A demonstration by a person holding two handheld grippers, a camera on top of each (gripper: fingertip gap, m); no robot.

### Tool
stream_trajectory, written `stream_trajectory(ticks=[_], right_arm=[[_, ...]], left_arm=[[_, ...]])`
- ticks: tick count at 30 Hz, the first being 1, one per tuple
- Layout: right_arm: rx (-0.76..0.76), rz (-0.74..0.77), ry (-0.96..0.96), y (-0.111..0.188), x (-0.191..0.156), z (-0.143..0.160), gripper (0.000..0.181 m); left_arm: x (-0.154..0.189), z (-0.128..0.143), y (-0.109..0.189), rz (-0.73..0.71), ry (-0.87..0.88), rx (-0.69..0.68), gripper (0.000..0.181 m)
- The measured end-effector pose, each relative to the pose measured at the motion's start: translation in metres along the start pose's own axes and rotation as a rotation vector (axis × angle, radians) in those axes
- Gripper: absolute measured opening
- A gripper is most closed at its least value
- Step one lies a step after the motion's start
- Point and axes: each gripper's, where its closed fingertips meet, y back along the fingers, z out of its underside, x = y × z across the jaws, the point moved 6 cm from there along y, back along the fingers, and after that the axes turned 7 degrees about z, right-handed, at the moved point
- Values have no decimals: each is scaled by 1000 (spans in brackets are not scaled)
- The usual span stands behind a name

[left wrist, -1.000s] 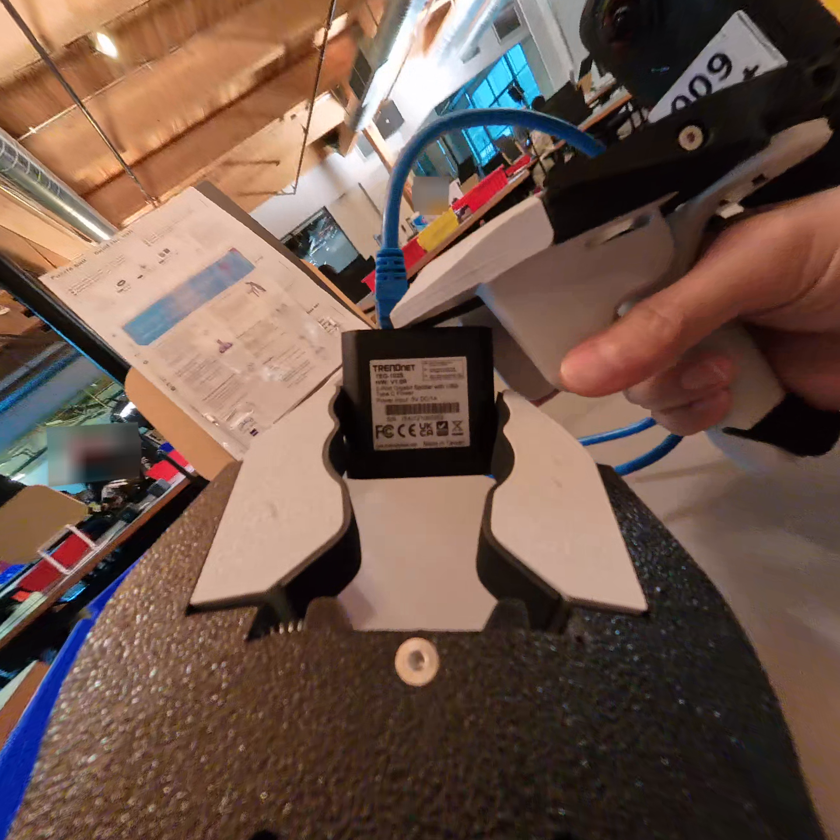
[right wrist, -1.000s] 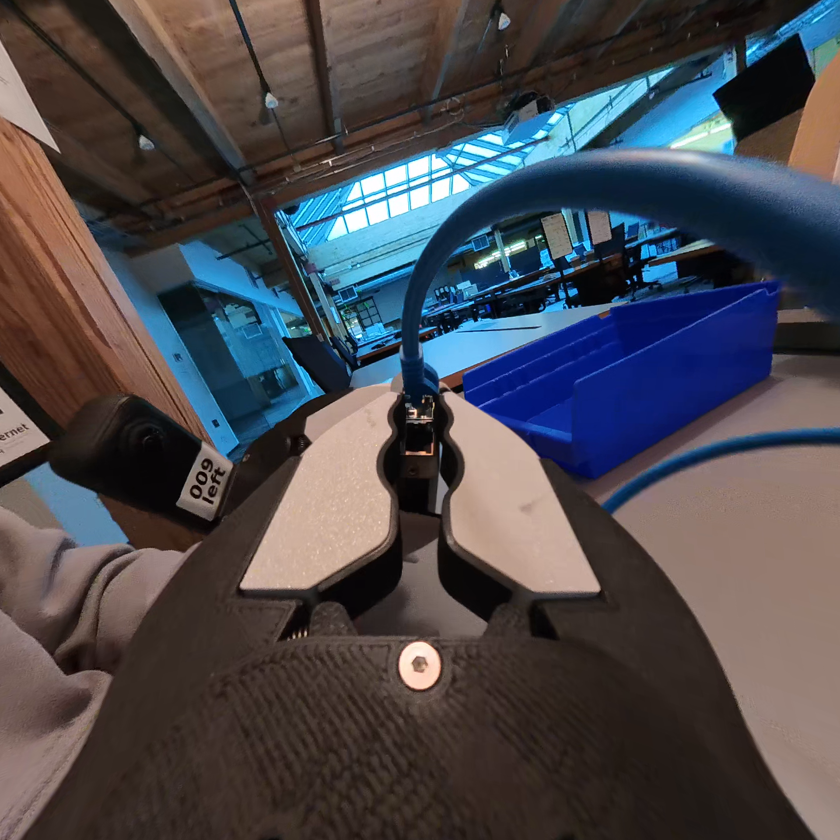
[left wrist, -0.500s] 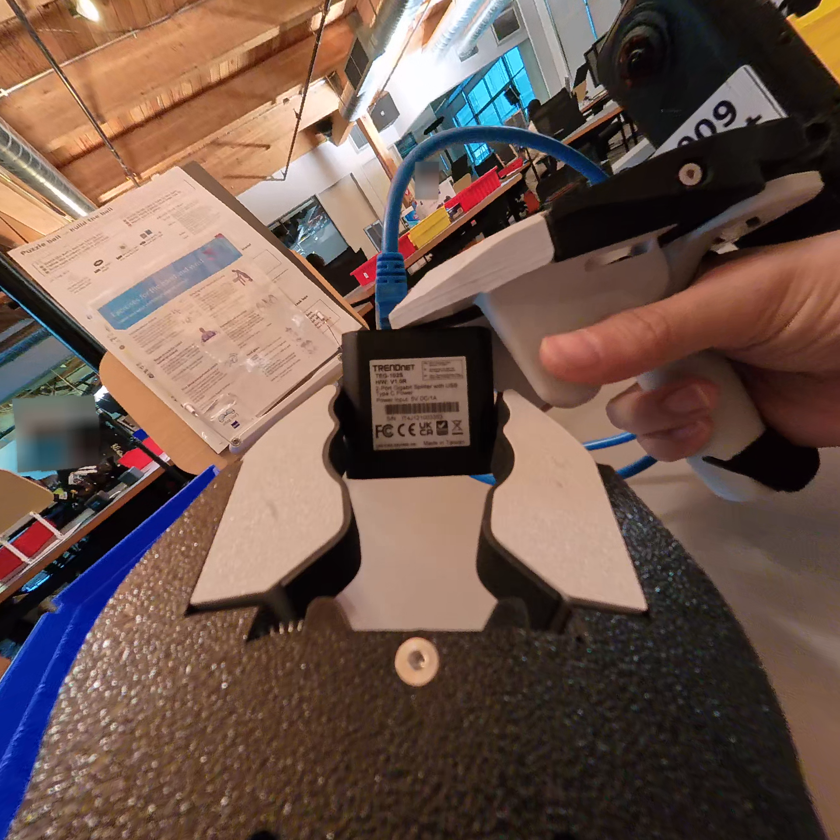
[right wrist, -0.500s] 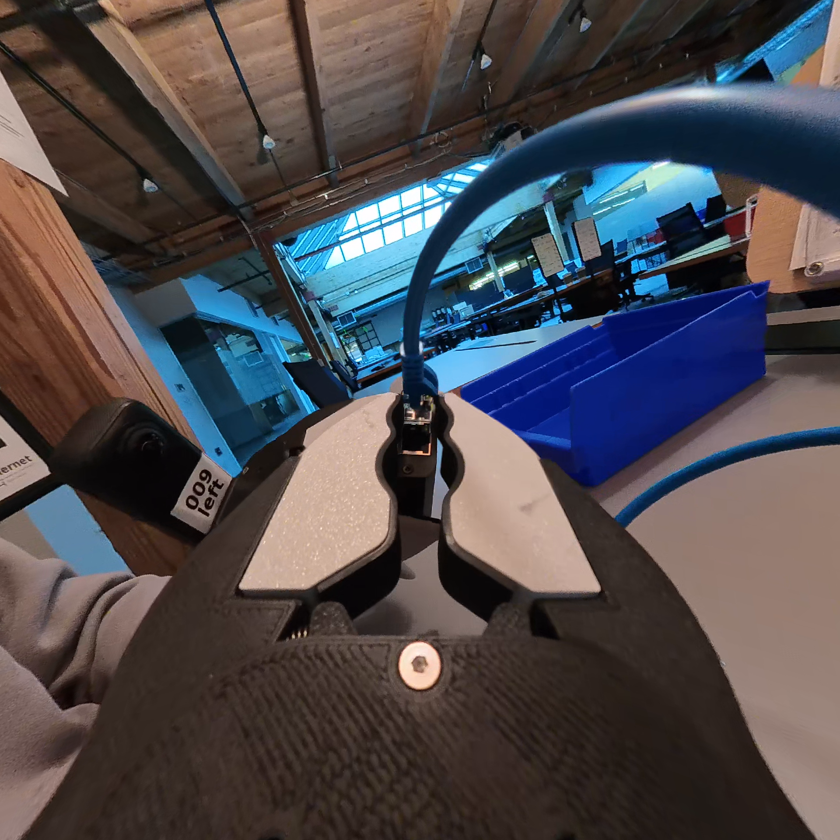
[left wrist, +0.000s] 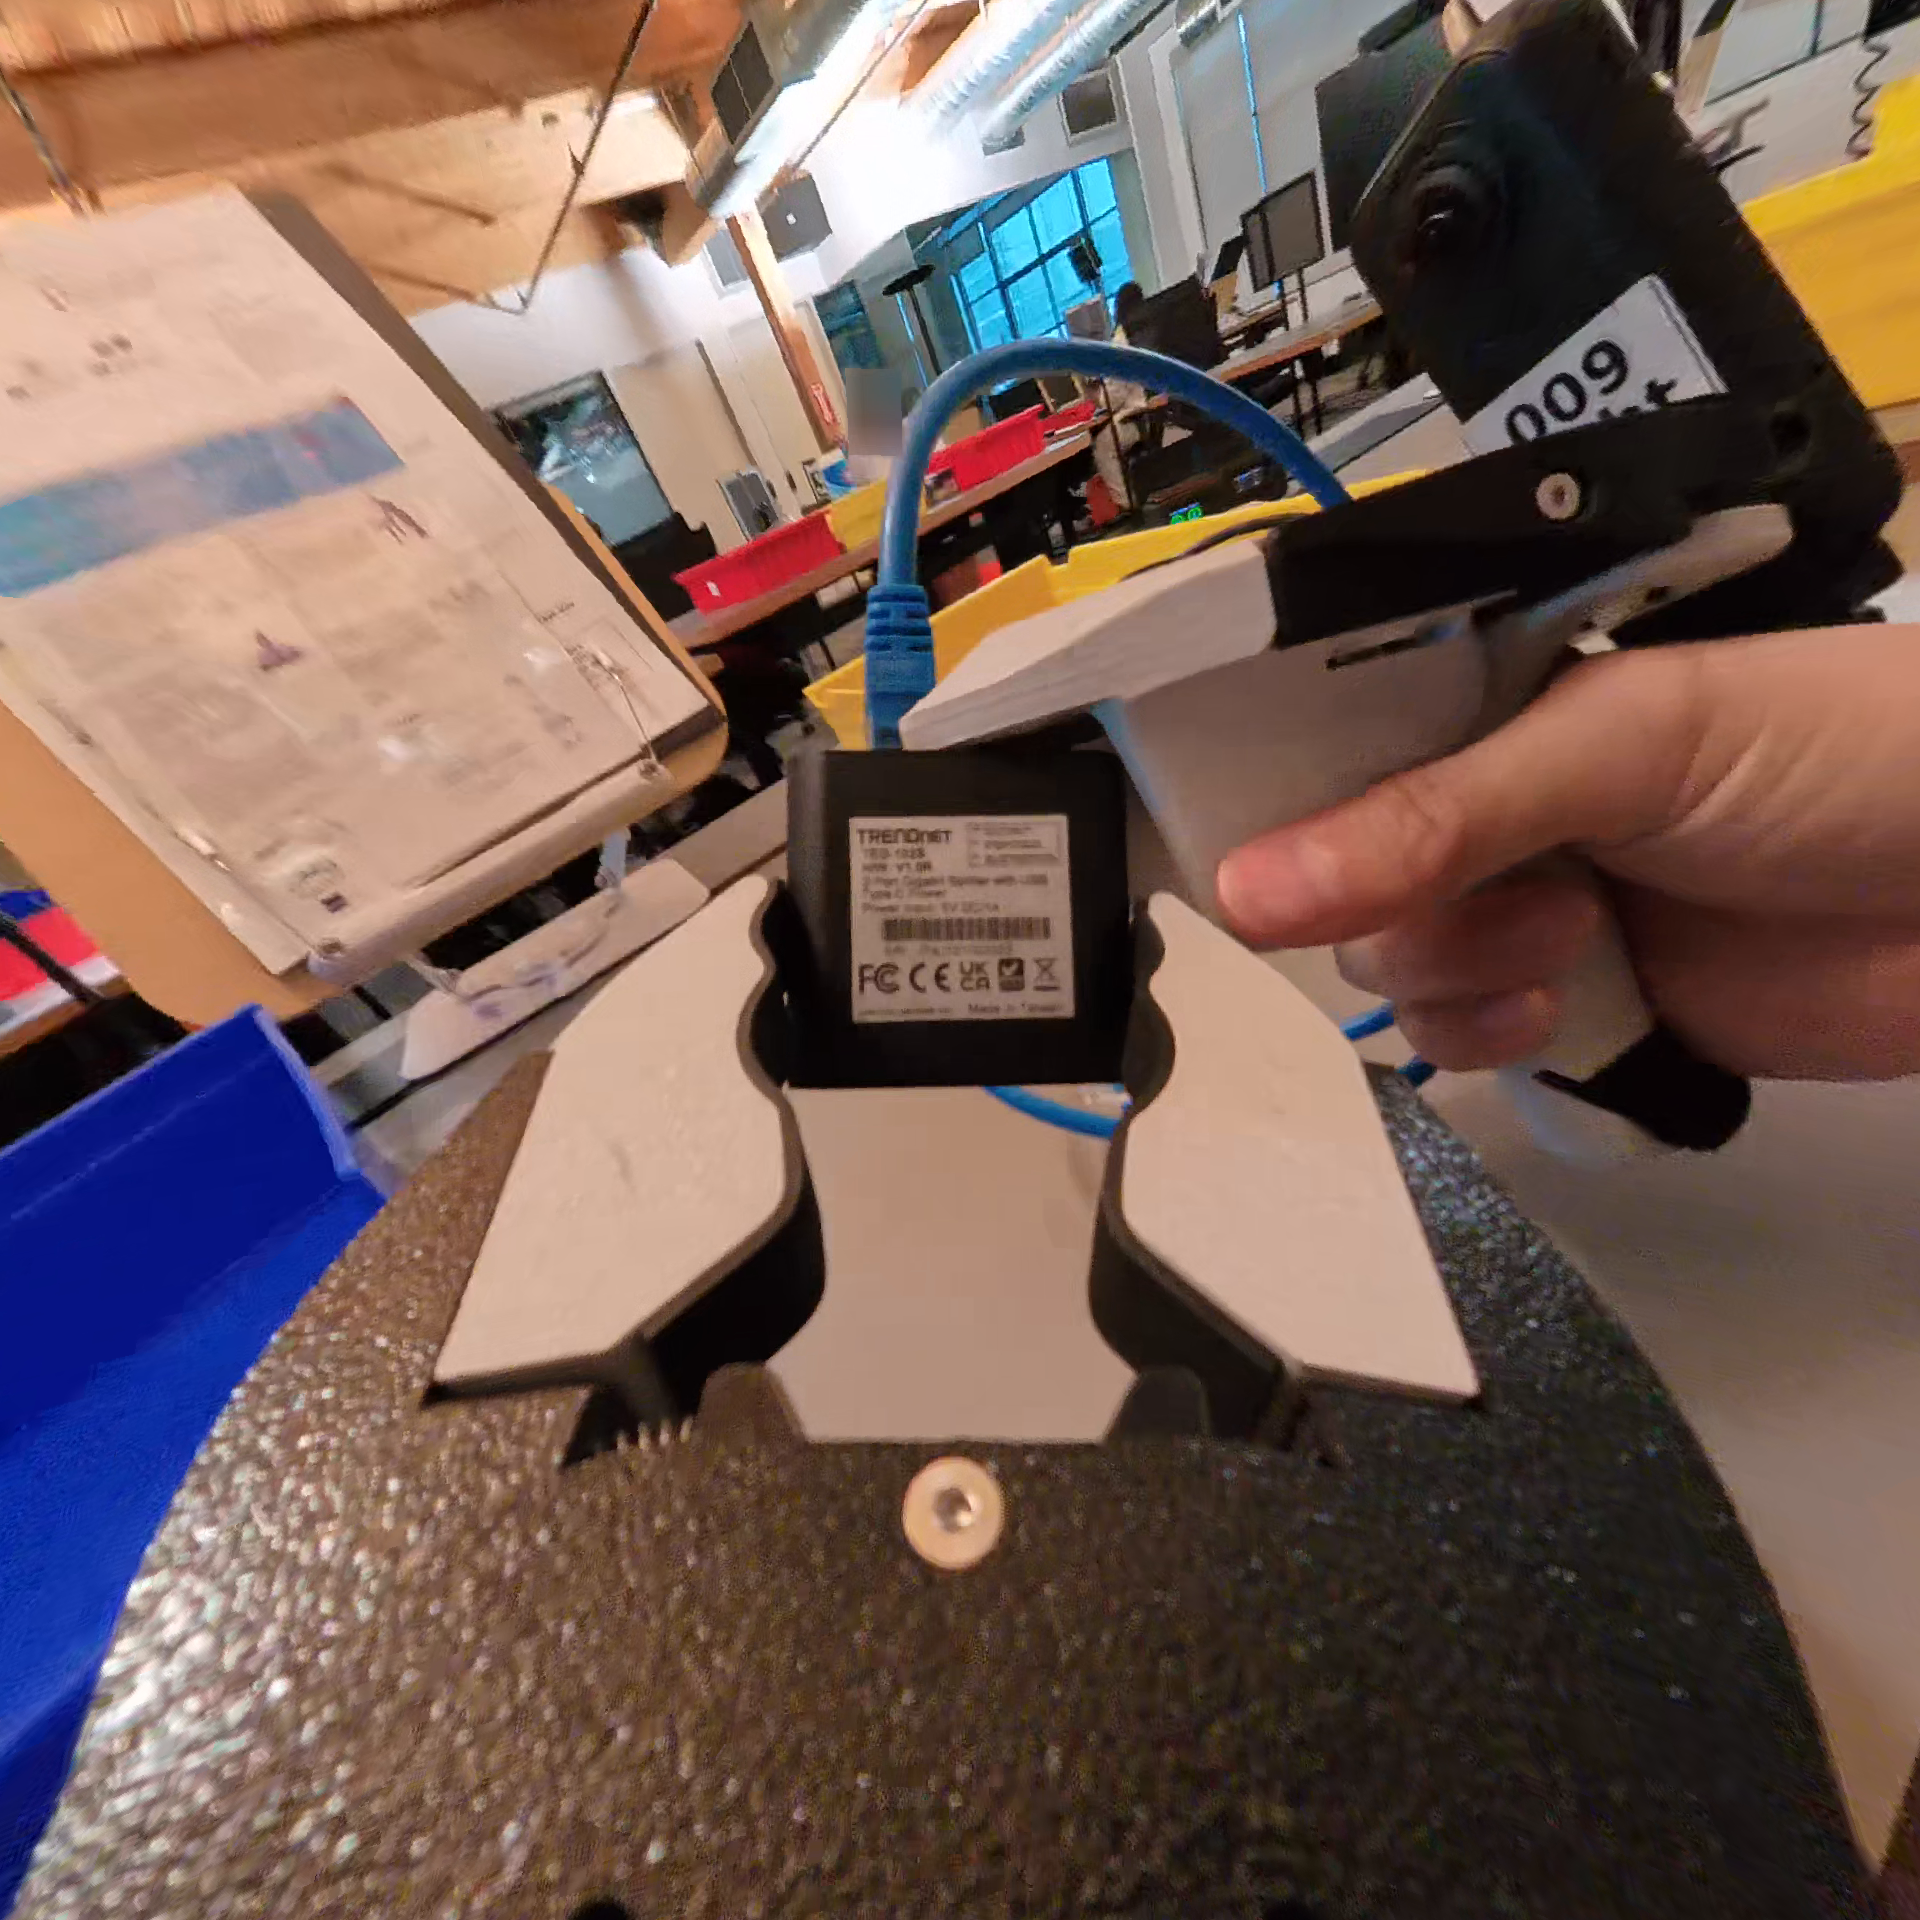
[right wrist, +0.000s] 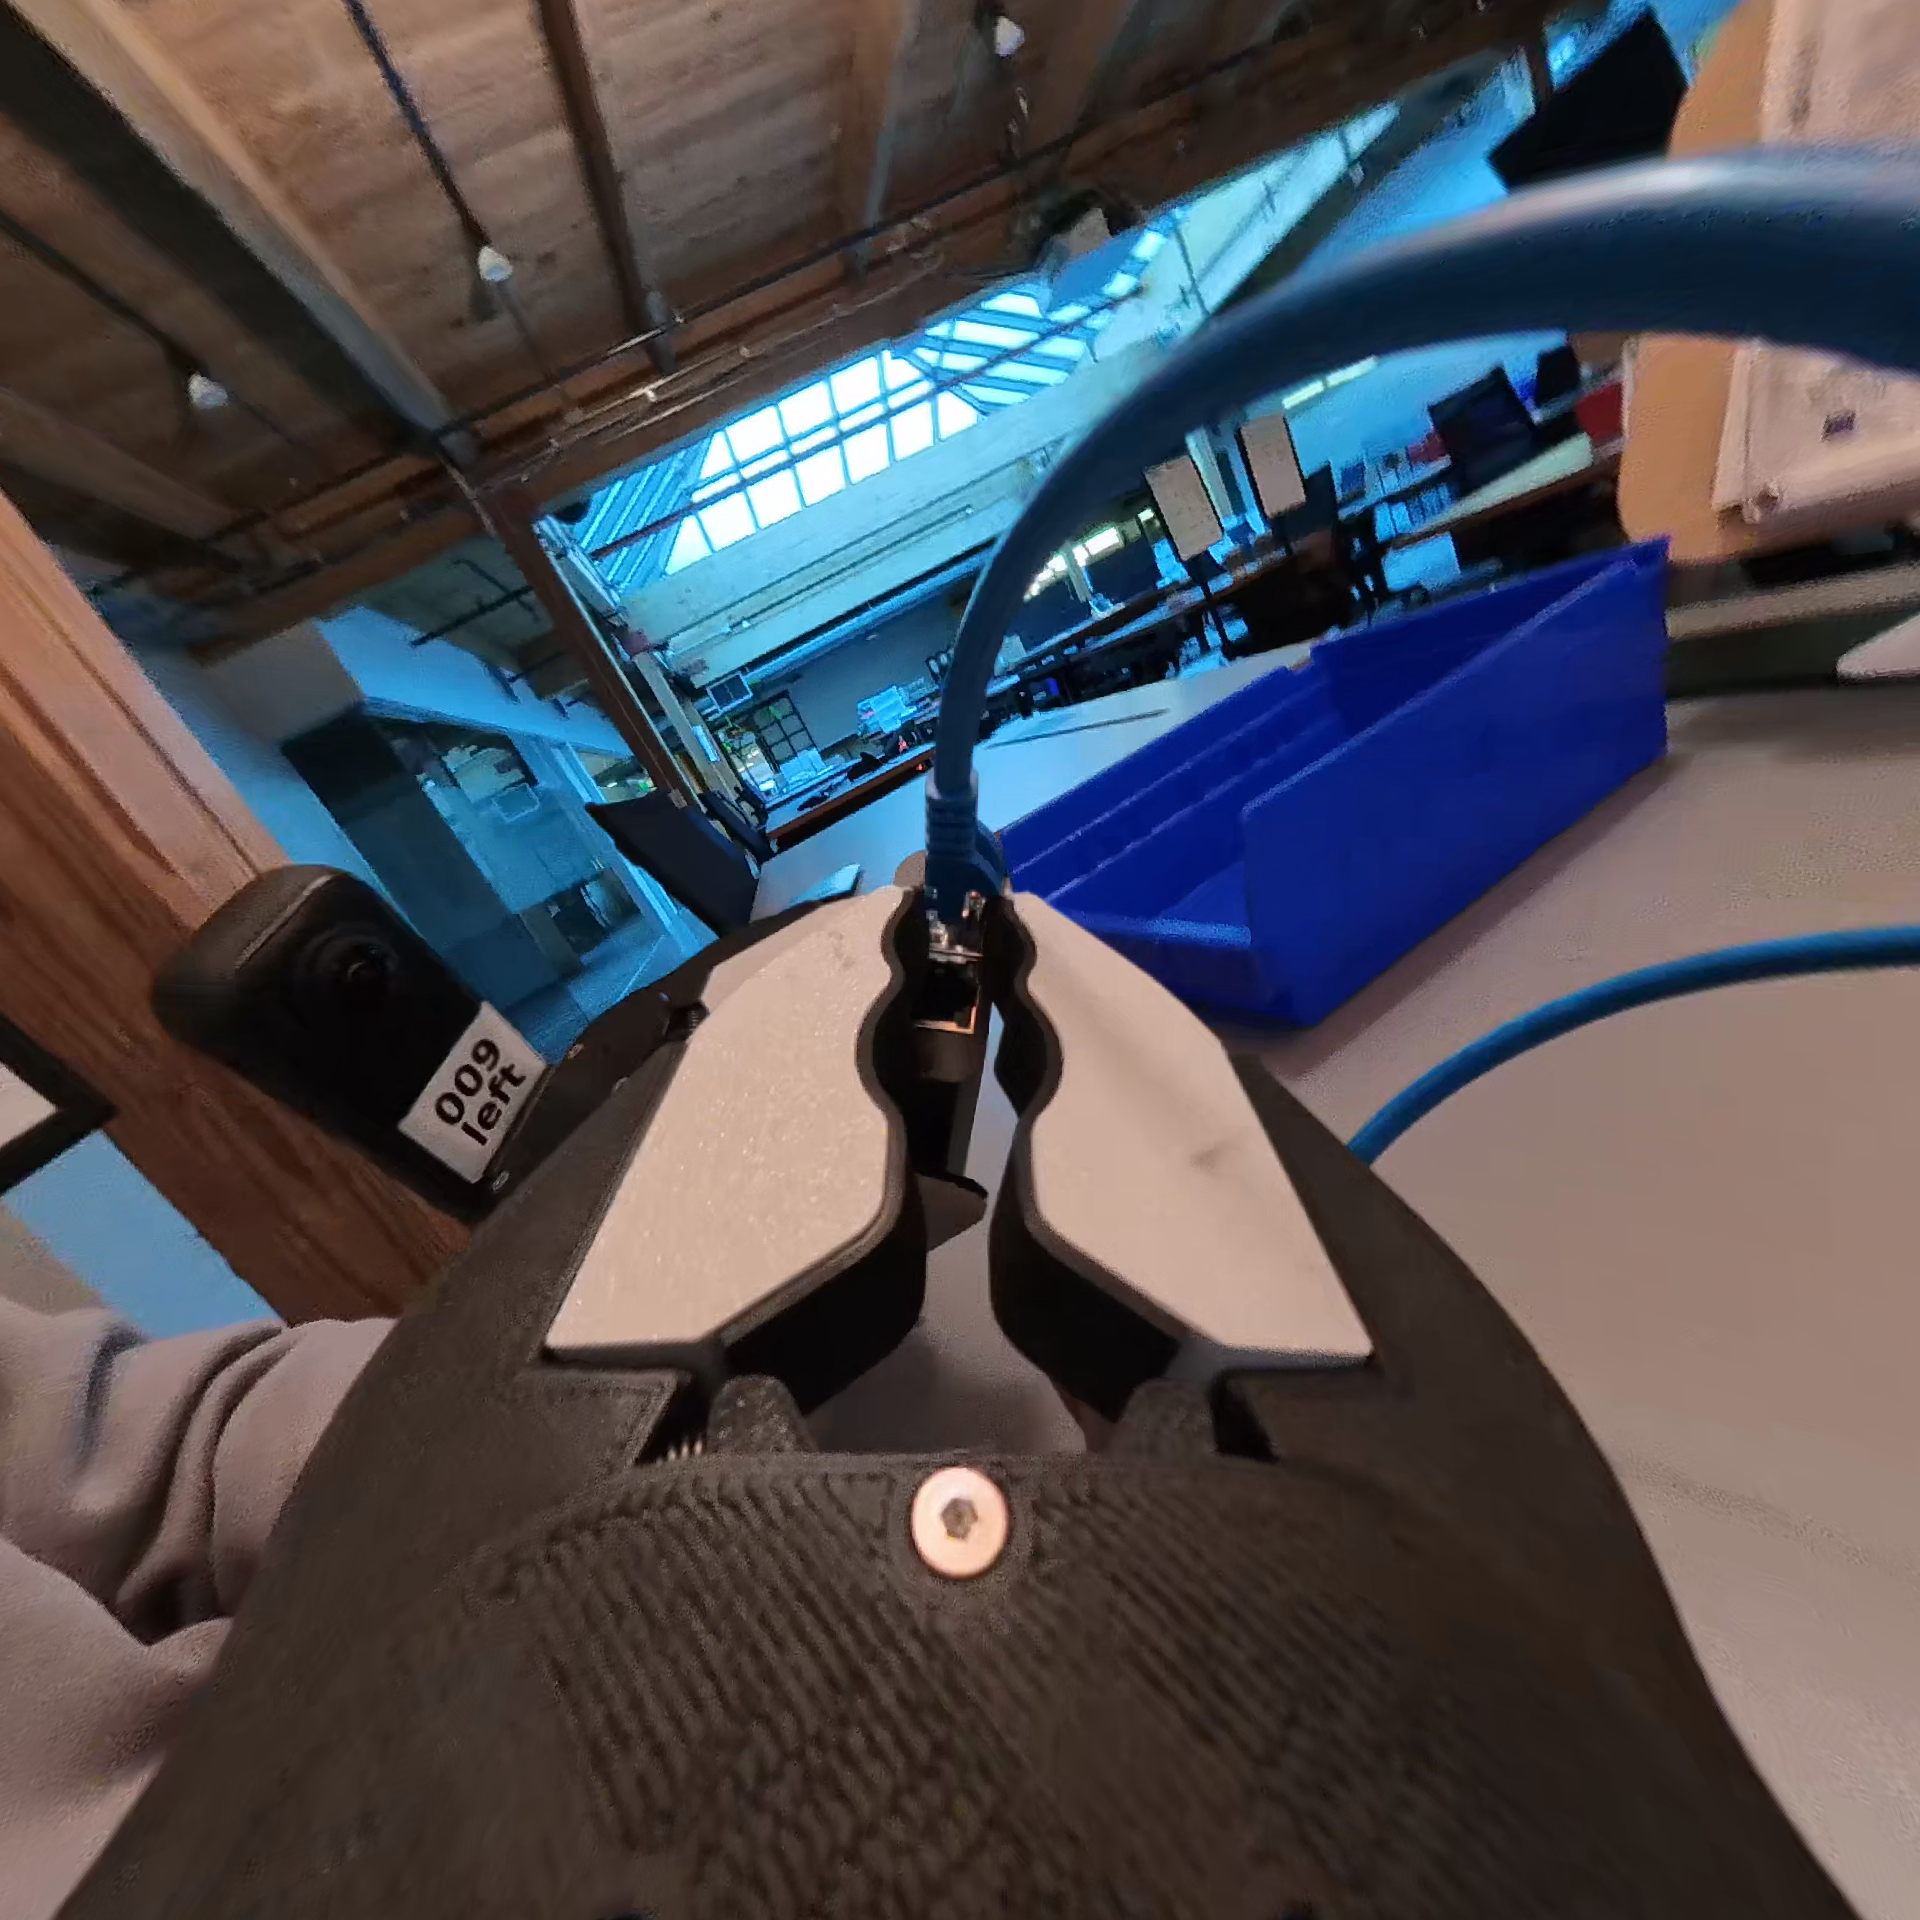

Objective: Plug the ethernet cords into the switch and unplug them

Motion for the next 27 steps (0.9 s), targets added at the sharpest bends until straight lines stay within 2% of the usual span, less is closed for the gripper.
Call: stream_trajectory(ticks=[2, 6, 8, 10, 11, 12, 13, 14, 16, 17, 19, 21, 23, 27], right_arm=[[-10, 8, 10, -1, 1, 2, 12], [9, -37, 38, 1, -3, -3, 11], [8, -28, 82, 1, -5, -5, 11], [42, -30, 71, 4, -3, -11, 12], [90, -40, 29, 9, 0, -21, 8], [120, -26, 49, 15, 3, -32, 8], [94, -10, 118, 20, 6, -39, 8], [17, 2, 167, 23, 7, -41, 8], [2, 29, 279, 34, 2, -55, 8], [-74, 13, 309, 37, -1, -60, 8], [-133, 46, 437, 46, -3, -76, 8], [-159, 54, 500, 55, -2, -98, 8], [-245, -27, 509, 61, 1, -115, 8], [-314, 12, 581, 68, 25, -154, 8]], left_arm=[[0, 2, 0, -30, -39, -14, 61], [0, -5, 1, -122, -245, -54, 61], [0, -6, 1, -89, -176, -35, 61], [-1, -2, 2, 12, 8, 11, 61], [-3, 1, 4, 19, 78, 17, 61], [-7, 6, 7, -49, 55, -7, 61], [-10, 8, 9, -101, -15, -12, 61], [-9, 6, 9, -76, -38, 1, 61], [-10, 4, 6, -45, 10, -8, 61], [-11, 4, 6, -59, -16, -20, 61], [-11, 7, 6, -49, -86, -55, 61], [-12, 6, 7, -50, -102, -52, 61], [-14, 6, 8, -42, -65, -46, 61], [-18, 7, 10, -34, -32, -39, 61]])
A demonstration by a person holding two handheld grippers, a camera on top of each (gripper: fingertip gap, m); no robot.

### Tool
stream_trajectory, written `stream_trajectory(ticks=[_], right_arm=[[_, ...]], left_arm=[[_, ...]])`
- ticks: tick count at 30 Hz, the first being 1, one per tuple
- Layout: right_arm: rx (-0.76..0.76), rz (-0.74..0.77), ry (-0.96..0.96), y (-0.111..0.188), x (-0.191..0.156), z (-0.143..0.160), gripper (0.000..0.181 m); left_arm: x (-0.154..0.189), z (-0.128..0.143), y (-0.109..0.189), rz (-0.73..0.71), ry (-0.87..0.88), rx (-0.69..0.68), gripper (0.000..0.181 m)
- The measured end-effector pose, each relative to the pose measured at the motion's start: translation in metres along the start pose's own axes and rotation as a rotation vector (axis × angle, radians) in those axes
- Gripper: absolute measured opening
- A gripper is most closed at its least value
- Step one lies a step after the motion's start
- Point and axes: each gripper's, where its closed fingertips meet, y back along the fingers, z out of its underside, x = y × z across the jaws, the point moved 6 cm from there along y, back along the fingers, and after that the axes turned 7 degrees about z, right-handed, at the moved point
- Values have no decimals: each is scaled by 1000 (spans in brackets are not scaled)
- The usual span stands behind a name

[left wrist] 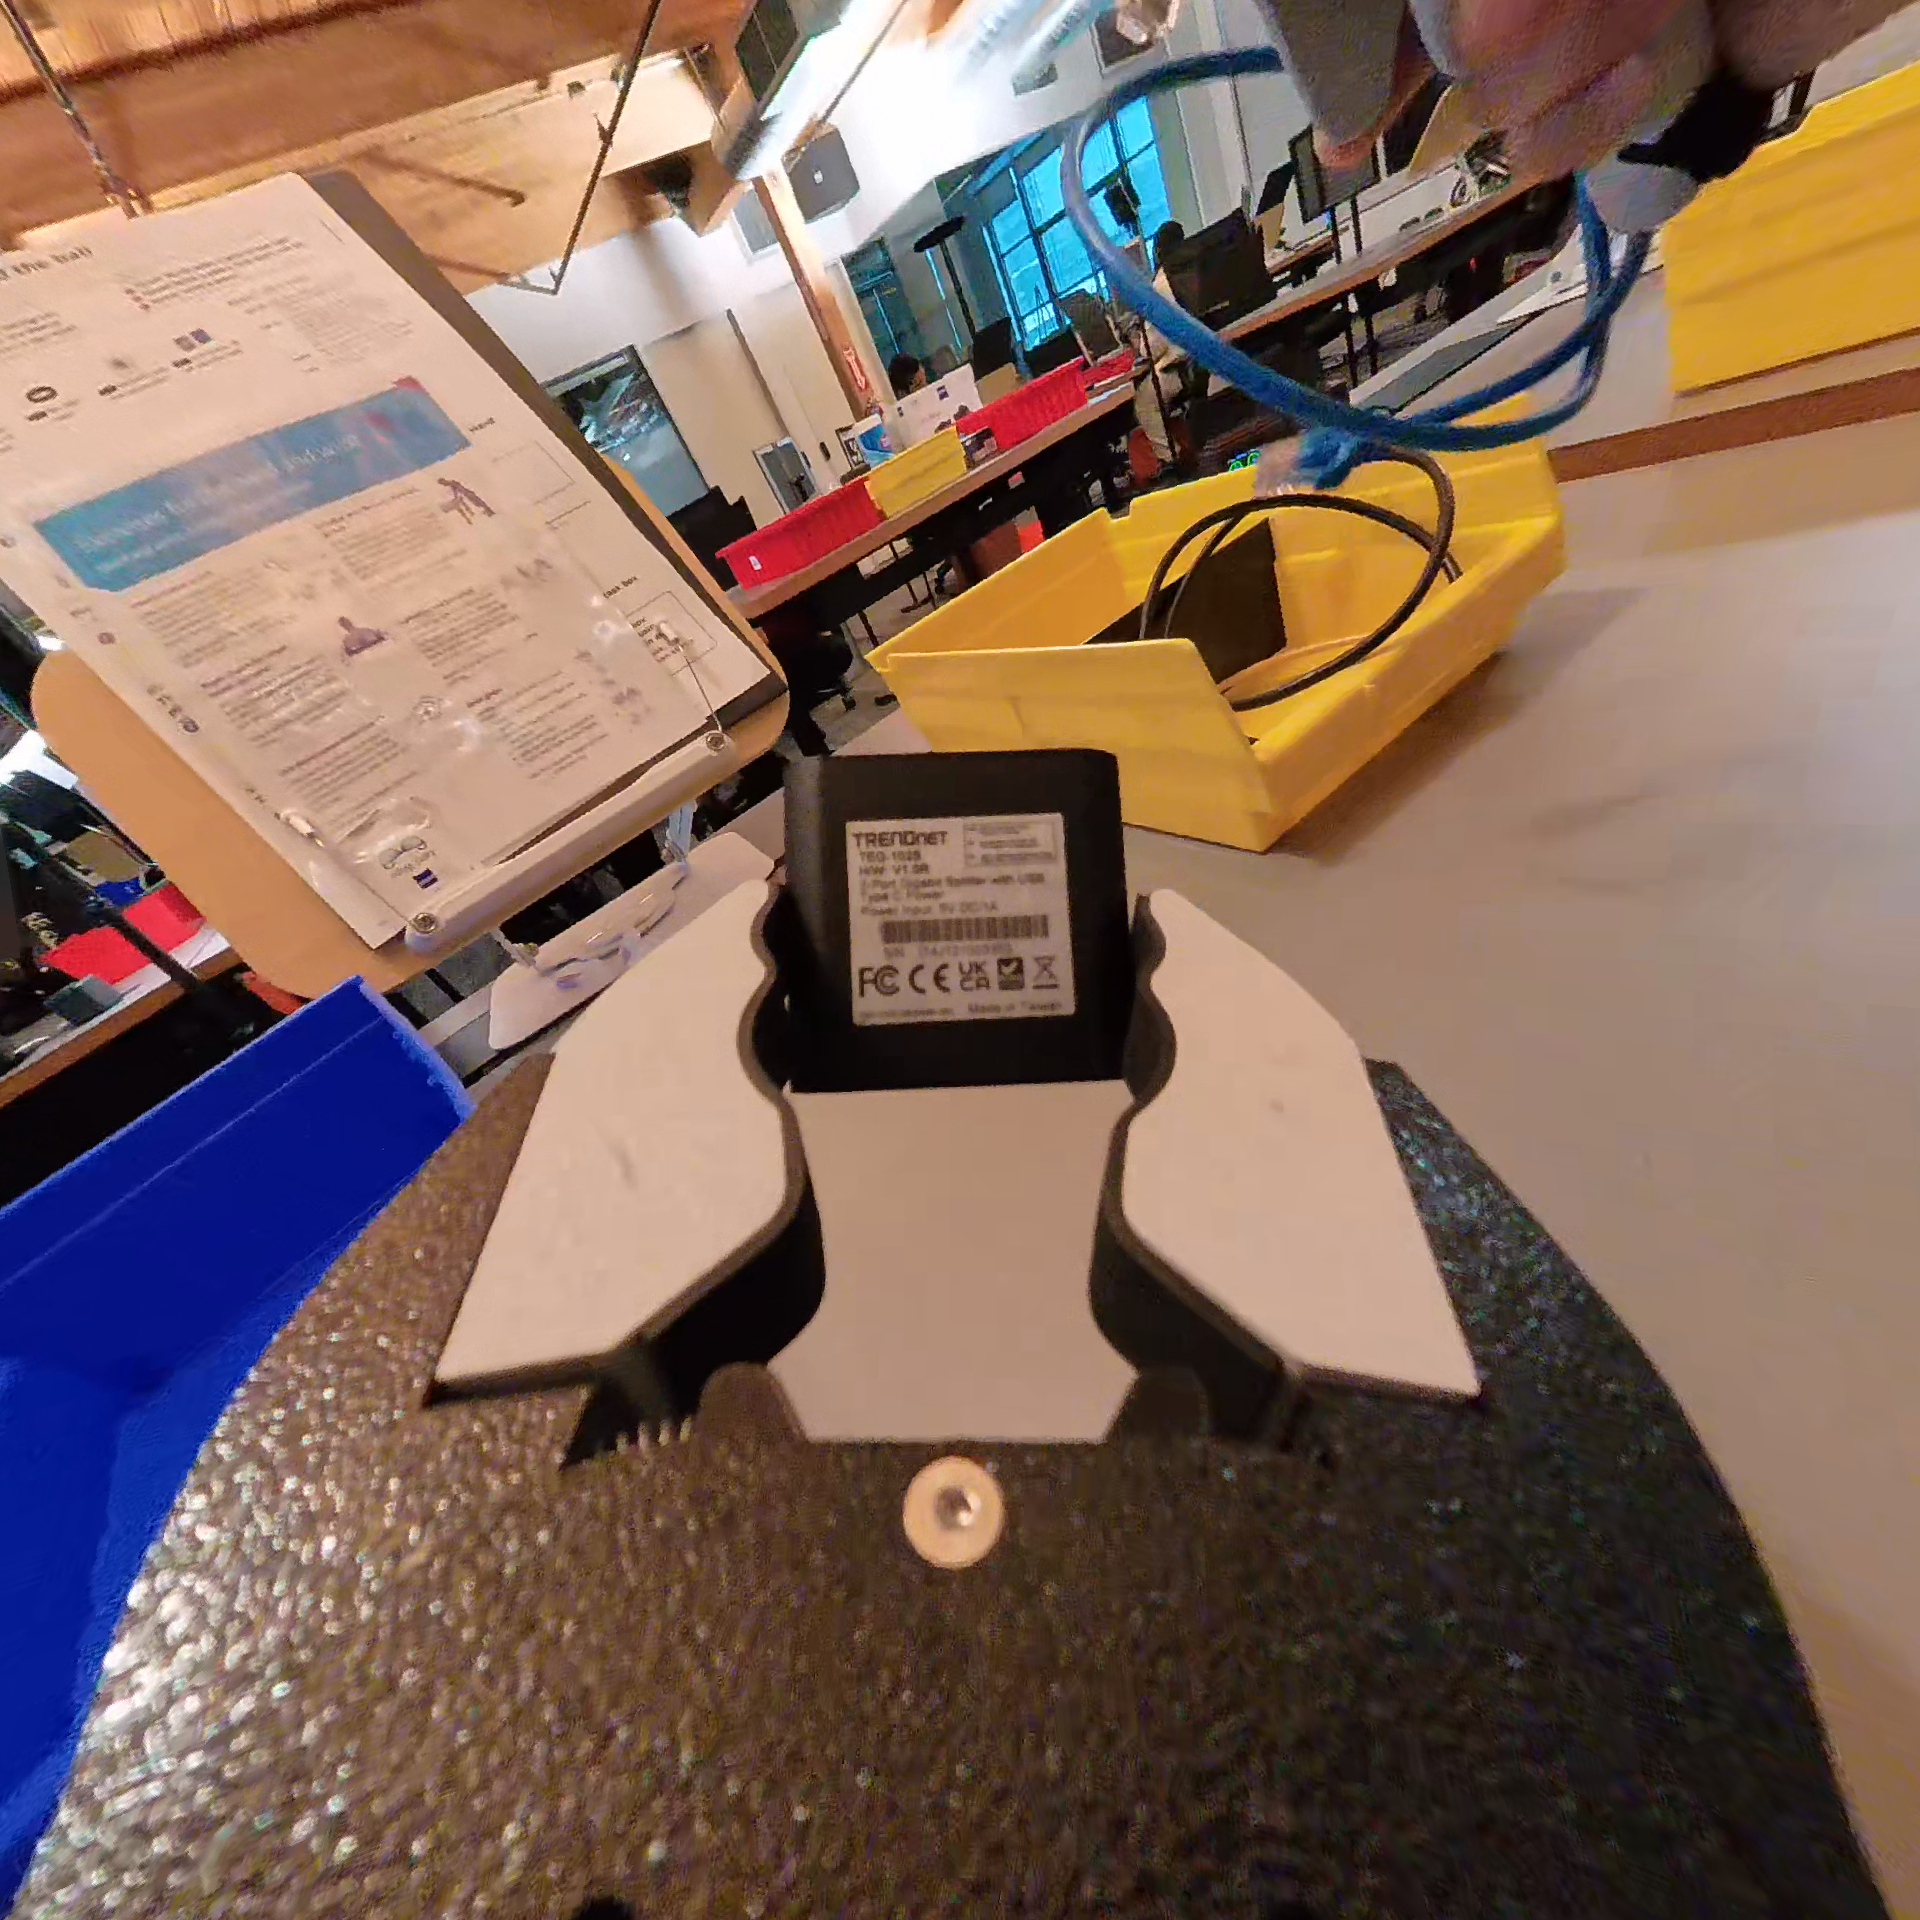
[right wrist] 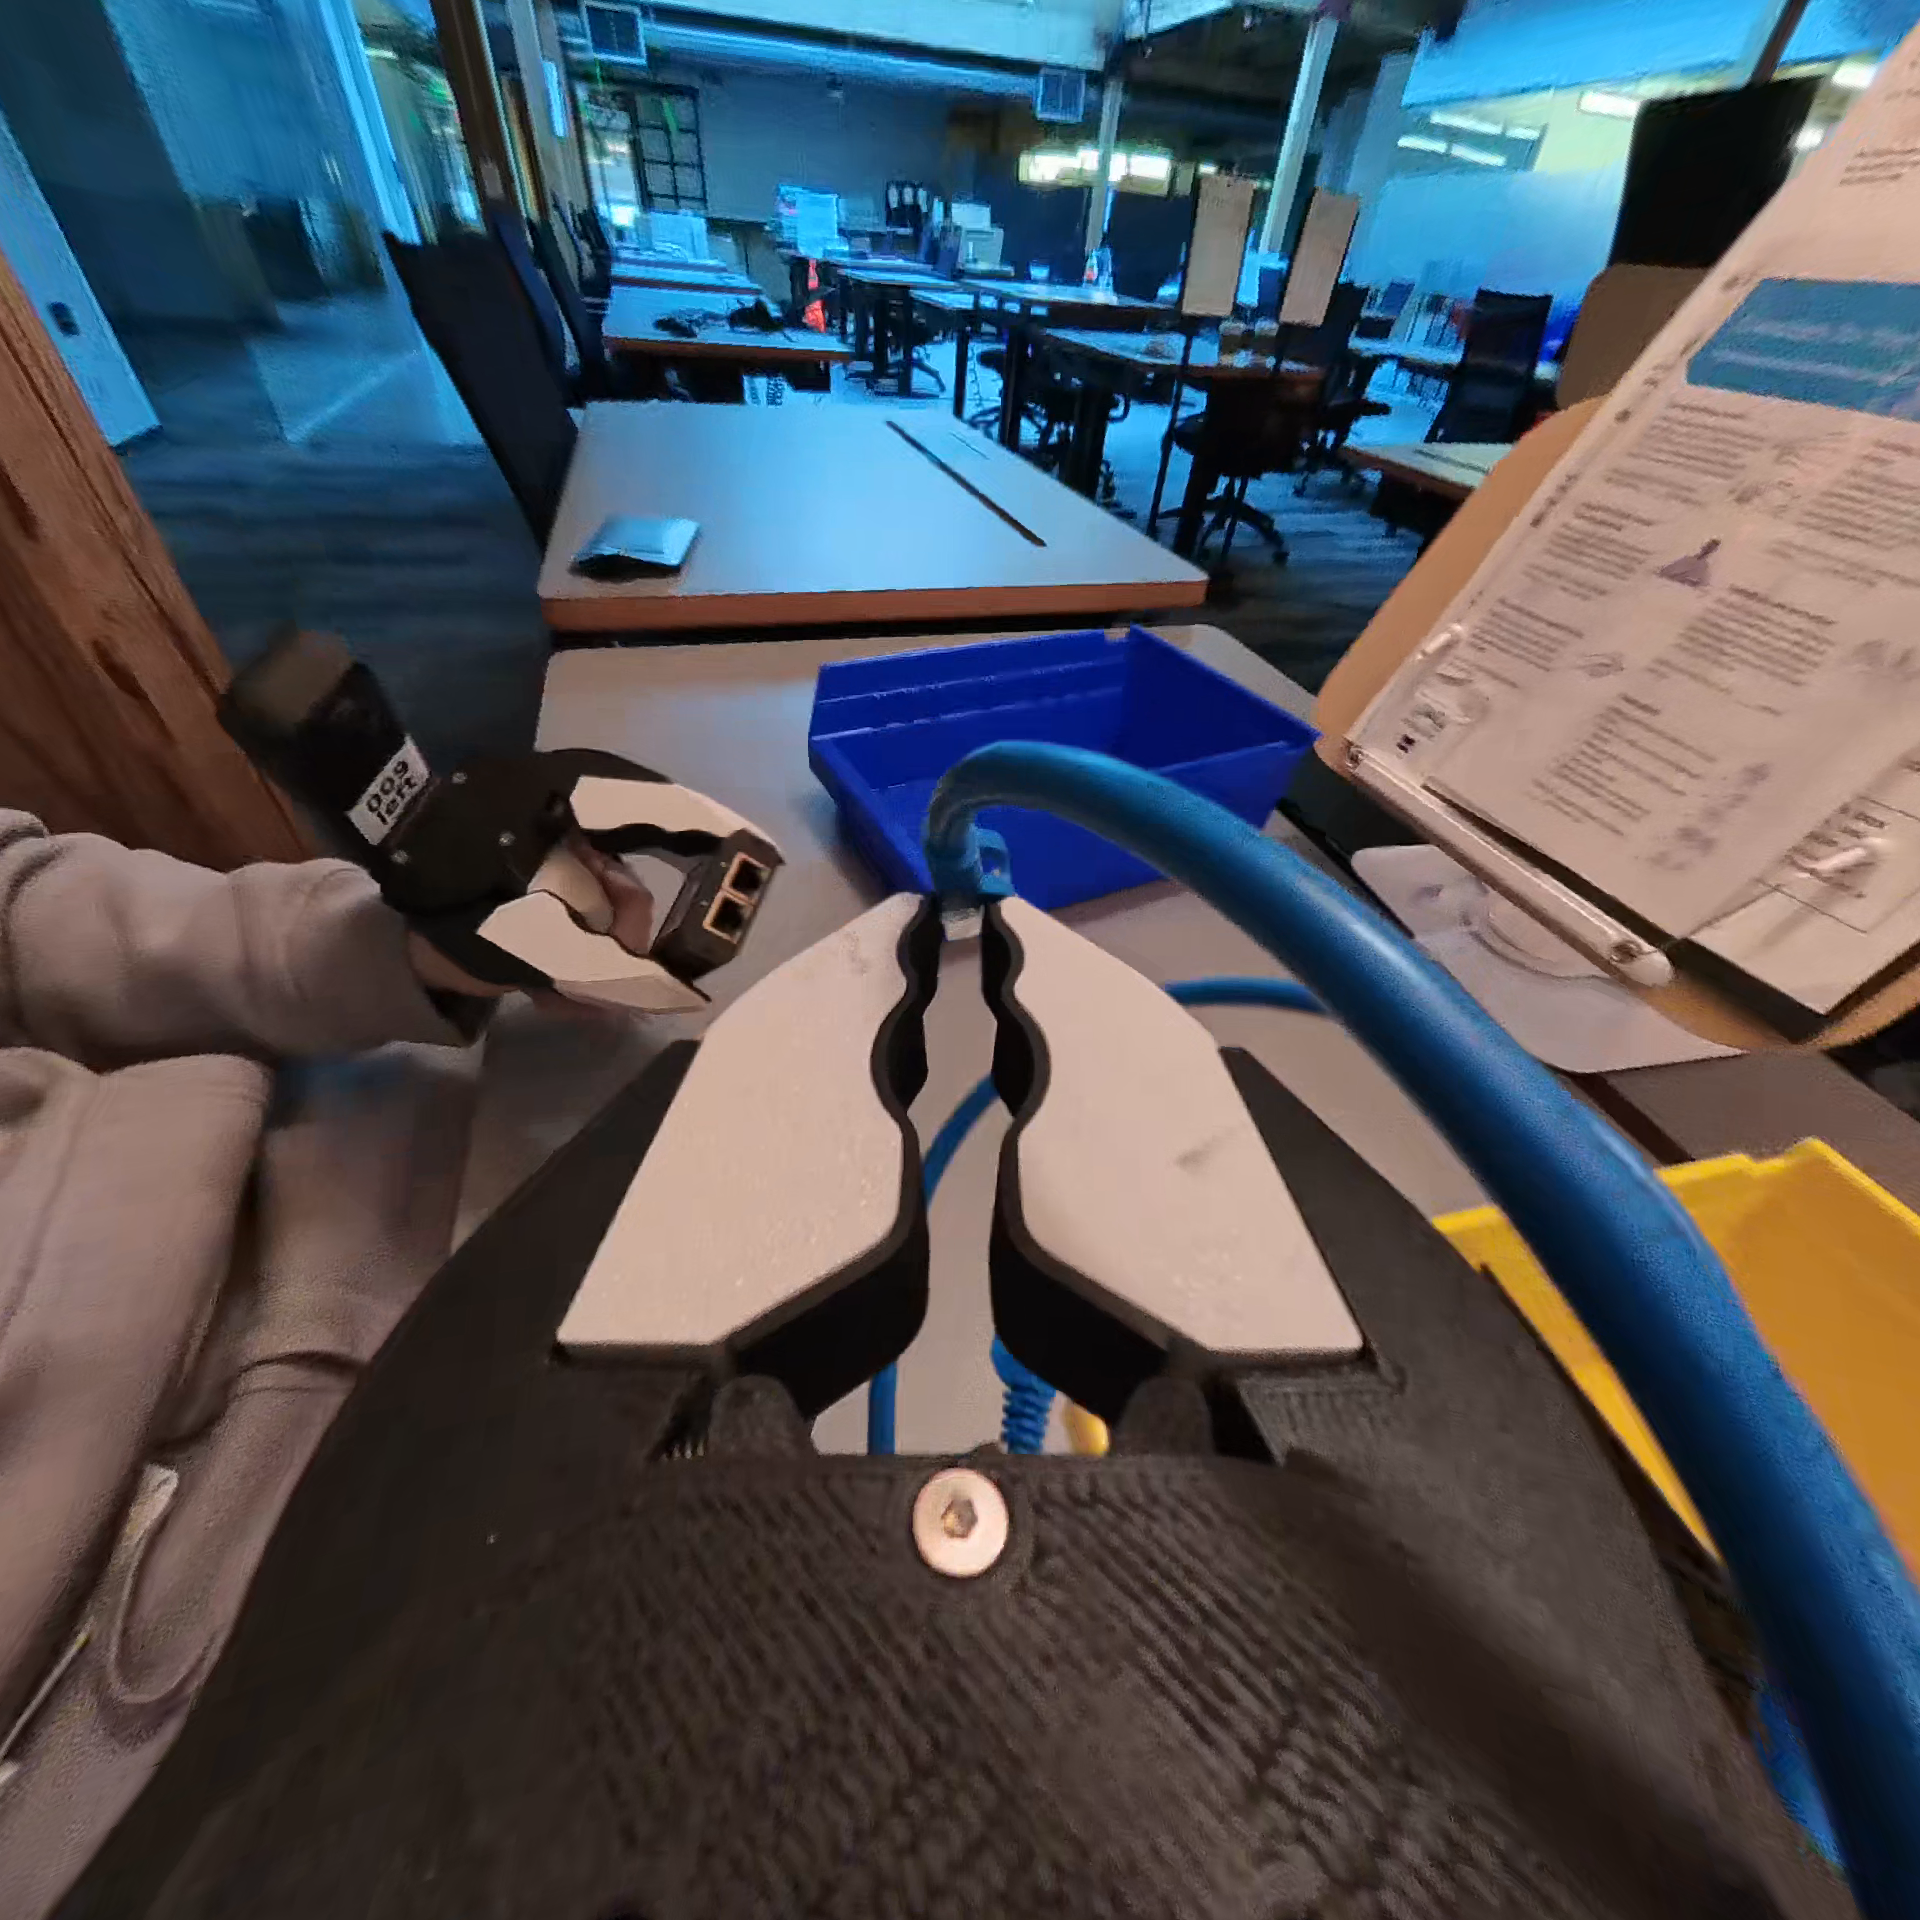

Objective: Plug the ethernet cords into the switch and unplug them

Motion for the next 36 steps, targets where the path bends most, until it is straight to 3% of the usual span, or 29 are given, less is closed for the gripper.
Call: stream_trajectory(ticks=[3, 6, 11, 13, 16, 19, 23, 26, 30, 36], right_arm=[[35, -9, -45, 4, 41, 1, 7], [-22, 62, -122, -3, 87, 32, 8], [-335, 213, -299, -19, 127, 112, 11], [-466, 241, -387, -20, 130, 133, 30], [-564, 156, -440, -16, 114, 141, 47], [-599, 152, -314, -4, 98, 130, 64], [-399, 22, -75, -7, 44, 93, 76], [-234, -62, 142, -28, -16, 75, 88], [-136, -198, 331, -60, -83, 76, 84], [-83, -392, 384, -79, -133, 82, 67]], left_arm=[[-2, 1, -1, 9, 23, 3, 61], [-2, 0, 1, 13, 37, 7, 61], [-3, 3, 3, 22, 49, -8, 61], [-4, 5, 4, 20, 59, -8, 61], [-6, 7, 5, 15, 64, -16, 61], [-7, 9, 6, 20, 77, -15, 61], [-5, 11, 5, 77, 112, -16, 61], [2, 10, 4, 224, 135, -5, 61], [14, 1, 12, 467, 143, 34, 61], [26, -7, 23, 656, 31, -37, 61]])
